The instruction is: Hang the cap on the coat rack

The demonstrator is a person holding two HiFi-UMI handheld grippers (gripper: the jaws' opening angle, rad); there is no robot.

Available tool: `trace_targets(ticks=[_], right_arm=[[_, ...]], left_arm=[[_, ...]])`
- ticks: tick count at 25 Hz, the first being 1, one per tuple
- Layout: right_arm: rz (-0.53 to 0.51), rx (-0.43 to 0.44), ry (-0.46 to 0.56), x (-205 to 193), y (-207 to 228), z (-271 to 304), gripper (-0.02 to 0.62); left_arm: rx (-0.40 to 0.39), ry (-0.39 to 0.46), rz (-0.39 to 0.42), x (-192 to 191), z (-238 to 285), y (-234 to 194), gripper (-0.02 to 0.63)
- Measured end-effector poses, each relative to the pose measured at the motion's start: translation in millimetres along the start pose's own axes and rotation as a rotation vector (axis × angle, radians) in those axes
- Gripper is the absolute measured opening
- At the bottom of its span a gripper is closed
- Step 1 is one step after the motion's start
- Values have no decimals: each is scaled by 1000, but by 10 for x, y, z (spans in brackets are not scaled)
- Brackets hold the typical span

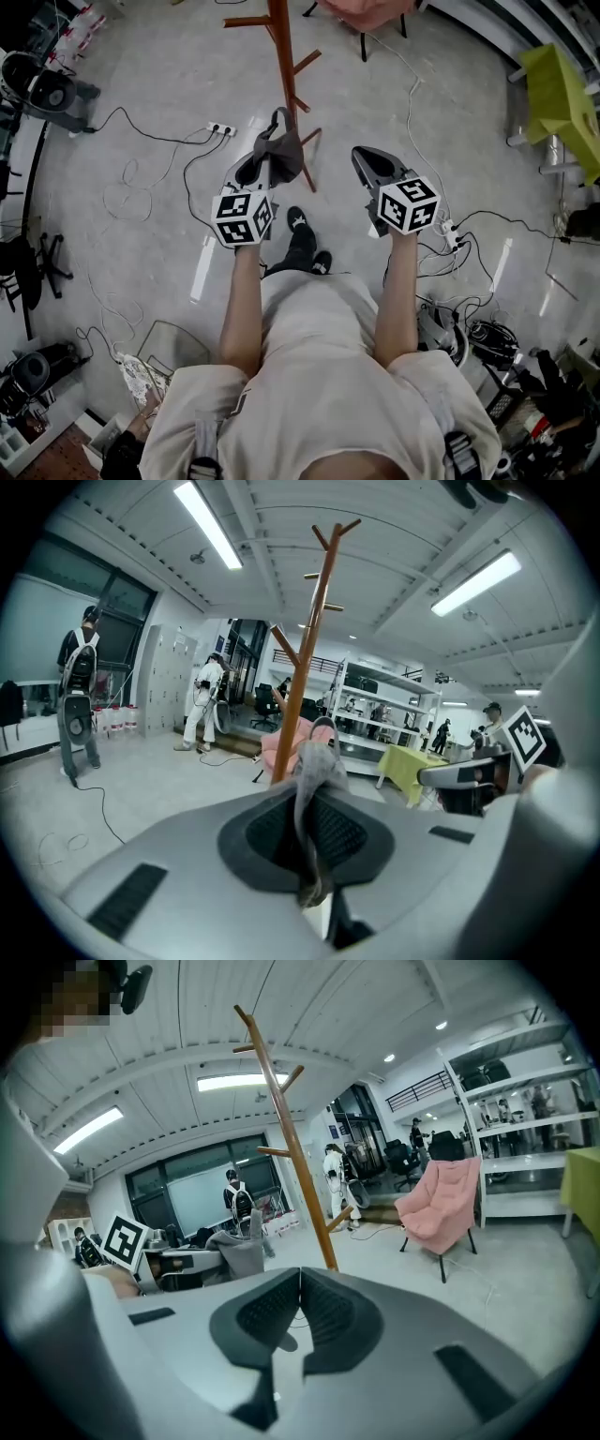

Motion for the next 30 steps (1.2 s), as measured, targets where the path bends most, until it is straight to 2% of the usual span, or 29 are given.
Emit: trace_targets(ticks=[8,13,19,24,27,30], right_arm=[[-25,23,3,291,239,459,5],[-42,39,9,446,329,714,5],[20,40,25,430,411,938,5],[-39,109,-39,446,397,1106,5],[-37,148,-38,517,449,1107,5],[-54,183,-79,480,497,1055,5]], left_arm=[[2,0,-8,150,457,-146,20],[-32,-7,-6,168,665,-127,20],[-48,-29,0,103,786,-3,20],[-20,-42,-21,42,860,79,20],[30,-42,-46,13,910,126,20],[86,-45,-90,-72,949,168,20]])
Point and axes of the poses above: the fingertips, and each gripper's own axes: z forward along the fingers, y to its right, x out of its top, the point moved 2 cm from there along -z, backward along the fingers, and after that the axes turned 2 degrees about x, right-handed, at the moved point
